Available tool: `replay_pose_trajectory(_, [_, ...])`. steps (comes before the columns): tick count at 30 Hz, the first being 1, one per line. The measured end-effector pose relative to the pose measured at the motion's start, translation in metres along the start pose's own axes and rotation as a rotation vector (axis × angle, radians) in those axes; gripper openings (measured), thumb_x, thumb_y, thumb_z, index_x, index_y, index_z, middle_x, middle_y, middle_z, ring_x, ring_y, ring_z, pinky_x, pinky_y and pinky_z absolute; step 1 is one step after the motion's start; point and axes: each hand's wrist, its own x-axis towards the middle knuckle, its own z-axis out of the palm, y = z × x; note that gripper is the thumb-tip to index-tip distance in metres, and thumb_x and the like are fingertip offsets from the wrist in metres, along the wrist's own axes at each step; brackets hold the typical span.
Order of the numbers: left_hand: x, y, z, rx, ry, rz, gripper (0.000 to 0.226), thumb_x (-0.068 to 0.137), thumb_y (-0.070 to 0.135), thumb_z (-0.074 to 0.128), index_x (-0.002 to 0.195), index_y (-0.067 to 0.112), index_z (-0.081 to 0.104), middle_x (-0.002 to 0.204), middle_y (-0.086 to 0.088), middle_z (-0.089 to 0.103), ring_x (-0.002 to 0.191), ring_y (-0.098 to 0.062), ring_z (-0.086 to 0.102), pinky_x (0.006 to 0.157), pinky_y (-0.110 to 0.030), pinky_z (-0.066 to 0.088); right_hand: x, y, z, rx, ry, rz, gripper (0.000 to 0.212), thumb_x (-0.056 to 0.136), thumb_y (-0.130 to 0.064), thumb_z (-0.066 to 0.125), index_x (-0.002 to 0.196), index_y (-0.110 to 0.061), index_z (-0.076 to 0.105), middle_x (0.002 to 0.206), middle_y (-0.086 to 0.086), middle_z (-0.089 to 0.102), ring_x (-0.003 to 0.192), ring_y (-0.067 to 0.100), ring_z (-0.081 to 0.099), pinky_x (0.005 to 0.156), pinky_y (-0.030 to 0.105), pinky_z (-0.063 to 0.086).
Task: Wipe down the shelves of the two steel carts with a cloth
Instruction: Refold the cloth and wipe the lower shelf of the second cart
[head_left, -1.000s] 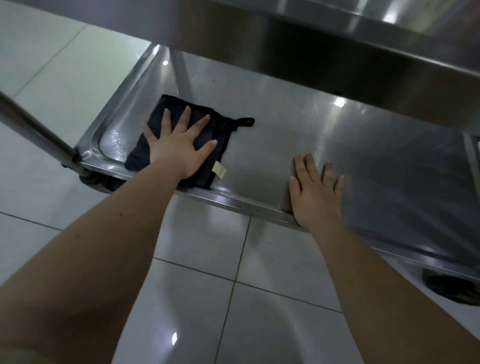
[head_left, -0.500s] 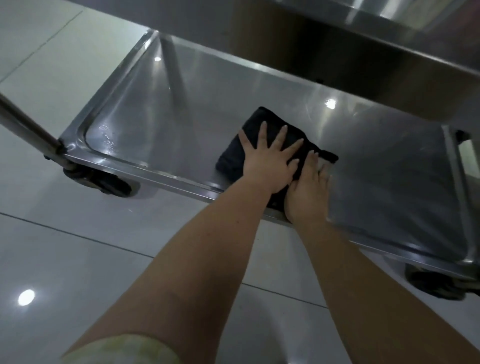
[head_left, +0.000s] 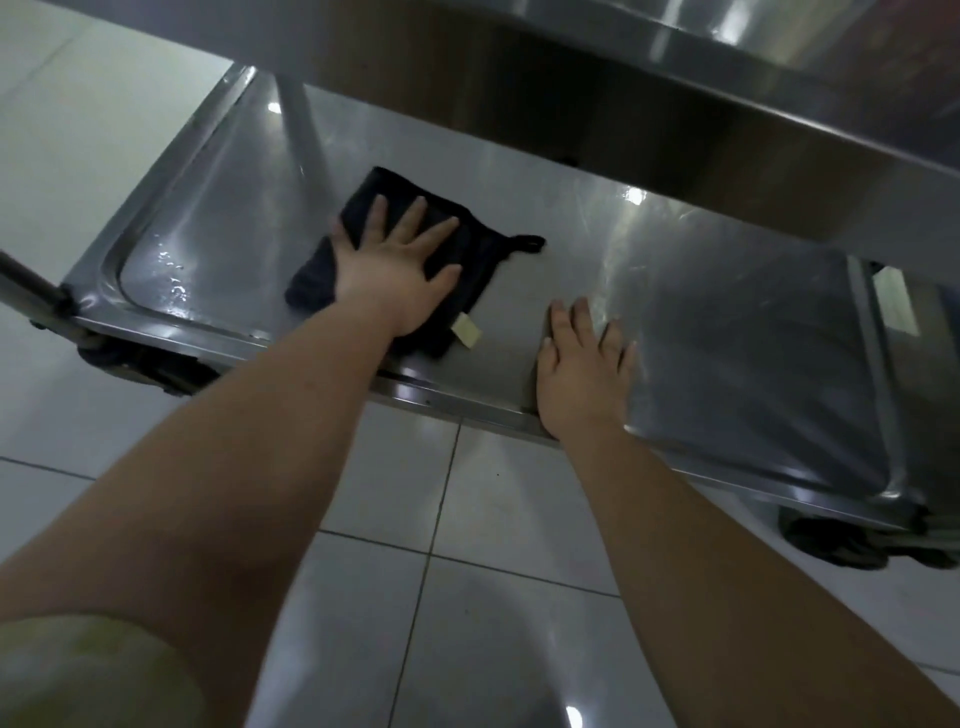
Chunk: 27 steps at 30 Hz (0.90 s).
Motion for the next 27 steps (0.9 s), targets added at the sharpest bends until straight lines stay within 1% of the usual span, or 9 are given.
replay_pose_trajectory(4, [-0.015, -0.084, -0.016, 0.006, 0.005, -0.207, 0.059, 0.09, 0.067, 0.022, 0.146, 0.053, 0.009, 0.161, 0.012, 0.001, 0.148, -0.027, -0.005, 0.11, -0.068, 0.0, 0.001, -0.003, 0.004, -0.007, 0.022, 0.008, 0.053, 0.103, -0.037, 0.019, 0.155, -0.034, 0.008, 0.164, -0.007, 0.004, 0.148, 0.034, 0.0, 0.12, 0.05, -0.001])
replay_pose_trajectory(7, [-0.027, -0.121, -0.023, 0.015, 0.002, -0.315, 0.059, 0.09, 0.067, 0.019, 0.146, 0.054, 0.005, 0.161, 0.011, -0.002, 0.148, -0.027, -0.008, 0.11, -0.068, -0.004, 0.003, -0.002, 0.006, -0.025, 0.014, 0.004, 0.054, 0.103, -0.041, 0.017, 0.155, -0.034, 0.005, 0.164, -0.006, 0.001, 0.148, 0.035, 0.0, 0.119, 0.052, -0.001])
replay_pose_trajectory(13, [-0.024, -0.104, -0.018, 0.026, -0.019, -0.376, 0.06, 0.09, 0.067, 0.015, 0.147, 0.052, 0.001, 0.162, 0.007, -0.005, 0.146, -0.034, -0.012, 0.104, -0.074, -0.006, 0.004, -0.01, 0.009, -0.102, -0.032, 0.022, 0.065, 0.096, -0.061, 0.01, 0.153, -0.036, -0.004, 0.163, -0.004, -0.009, 0.146, 0.043, -0.004, 0.115, 0.058, -0.009])
replay_pose_trajectory(15, [-0.023, -0.075, -0.014, 0.015, -0.02, -0.33, 0.062, 0.091, 0.067, 0.017, 0.148, 0.05, 0.002, 0.162, 0.006, -0.006, 0.146, -0.037, -0.012, 0.103, -0.076, -0.005, 0.003, -0.011, 0.007, -0.105, -0.044, 0.027, 0.067, 0.094, -0.066, 0.011, 0.153, -0.038, -0.004, 0.163, -0.005, -0.01, 0.146, 0.044, -0.006, 0.112, 0.061, -0.01])
replay_pose_trajectory(18, [-0.026, -0.009, -0.002, 0.004, -0.026, -0.149, 0.062, 0.092, 0.066, 0.019, 0.149, 0.048, 0.003, 0.162, 0.006, -0.006, 0.145, -0.038, -0.012, 0.101, -0.076, -0.007, 0.0, -0.013, 0.004, -0.15, -0.068, -0.027, 0.066, 0.093, -0.066, 0.01, 0.152, -0.039, -0.007, 0.163, -0.005, -0.011, 0.145, 0.045, -0.01, 0.109, 0.066, -0.011])
replay_pose_trajectory(21, [-0.034, 0.046, 0.008, 0.011, -0.035, 0.002, 0.061, 0.092, 0.064, 0.015, 0.15, 0.046, 0.003, 0.162, 0.004, -0.005, 0.145, -0.038, -0.012, 0.101, -0.075, -0.008, -0.003, -0.036, 0.003, -0.077, -0.103, 0.006, 0.063, 0.1, -0.049, 0.019, 0.155, -0.029, -0.006, 0.163, 0.0, -0.01, 0.145, 0.045, -0.006, 0.111, 0.065, -0.004])
replay_pose_trajectory(24, [-0.037, 0.055, 0.009, -0.02, -0.031, 0.016, 0.059, 0.094, 0.063, 0.016, 0.15, 0.047, 0.007, 0.162, 0.005, -0.001, 0.146, -0.035, -0.01, 0.104, -0.072, -0.009, -0.008, -0.058, 0.005, -0.015, -0.073, -0.011, 0.063, 0.102, -0.03, 0.024, 0.155, -0.015, -0.005, 0.163, 0.005, -0.009, 0.148, 0.034, -0.008, 0.118, 0.057, -0.002])
replay_pose_trajectory(25, [-0.037, 0.049, 0.008, -0.031, -0.021, 0.032, 0.058, 0.094, 0.062, 0.017, 0.149, 0.047, 0.008, 0.162, 0.006, 0.0, 0.147, -0.033, -0.009, 0.106, -0.07, -0.009, -0.009, -0.059, 0.007, -0.004, -0.046, -0.049, 0.062, 0.102, -0.03, 0.023, 0.155, -0.015, -0.005, 0.164, 0.003, -0.009, 0.149, 0.029, -0.01, 0.118, 0.057, -0.004])
replay_pose_trajectory(27, [-0.036, 0.026, 0.004, -0.029, -0.01, 0.072, 0.057, 0.094, 0.064, 0.019, 0.148, 0.049, 0.01, 0.162, 0.008, 0.002, 0.148, -0.029, -0.007, 0.109, -0.067, -0.008, -0.009, -0.055, 0.009, -0.001, -0.034, -0.125, 0.059, 0.103, -0.039, 0.016, 0.155, -0.024, -0.007, 0.163, -0.005, -0.012, 0.149, 0.025, -0.014, 0.116, 0.059, -0.007])
